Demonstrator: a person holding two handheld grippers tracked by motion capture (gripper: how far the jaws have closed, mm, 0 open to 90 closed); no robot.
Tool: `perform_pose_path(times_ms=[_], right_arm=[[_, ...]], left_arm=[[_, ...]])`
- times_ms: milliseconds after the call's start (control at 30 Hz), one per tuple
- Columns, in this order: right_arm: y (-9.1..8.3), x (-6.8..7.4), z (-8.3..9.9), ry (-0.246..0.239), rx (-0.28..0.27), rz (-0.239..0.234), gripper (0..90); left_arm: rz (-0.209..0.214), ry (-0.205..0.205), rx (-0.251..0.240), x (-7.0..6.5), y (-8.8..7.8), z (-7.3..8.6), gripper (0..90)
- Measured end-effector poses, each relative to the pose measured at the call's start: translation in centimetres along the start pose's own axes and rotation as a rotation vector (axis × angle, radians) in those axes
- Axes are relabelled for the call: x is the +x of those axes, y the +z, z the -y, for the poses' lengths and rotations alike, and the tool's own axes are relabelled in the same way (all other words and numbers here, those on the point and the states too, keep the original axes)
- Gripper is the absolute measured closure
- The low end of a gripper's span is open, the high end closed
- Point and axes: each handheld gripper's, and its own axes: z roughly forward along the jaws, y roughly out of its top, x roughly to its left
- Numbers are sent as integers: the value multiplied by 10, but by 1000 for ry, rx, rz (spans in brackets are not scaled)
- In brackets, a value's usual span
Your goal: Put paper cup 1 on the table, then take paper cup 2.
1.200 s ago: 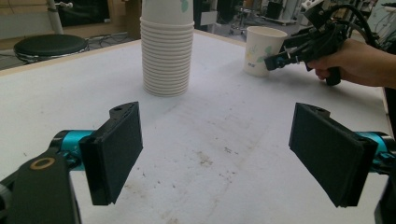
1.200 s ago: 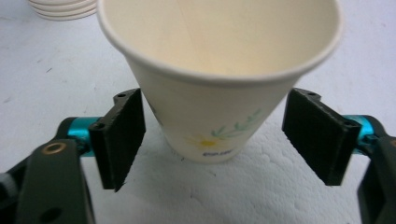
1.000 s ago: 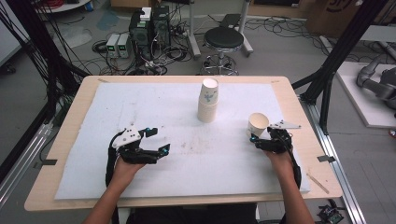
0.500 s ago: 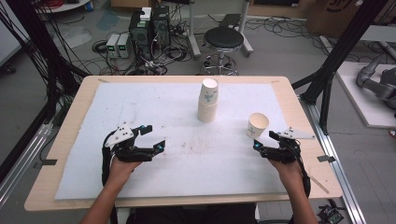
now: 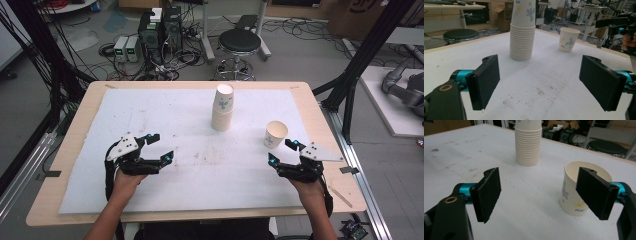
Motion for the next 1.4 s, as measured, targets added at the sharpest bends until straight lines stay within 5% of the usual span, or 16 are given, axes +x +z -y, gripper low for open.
perform_pose_path(times_ms=[767,1067,1400], right_arm=[[-4,-3,-4,-23,0,-6,206],[-2,0,-4,-54,9,-61,188],[-2,-1,-1,-47,38,-51,189]], left_arm=[[-9,-4,-4,-6,6,0,149],[-8,-29,-14,-7,5,0,153],[-2,37,-1,-8,19,-6,156]])
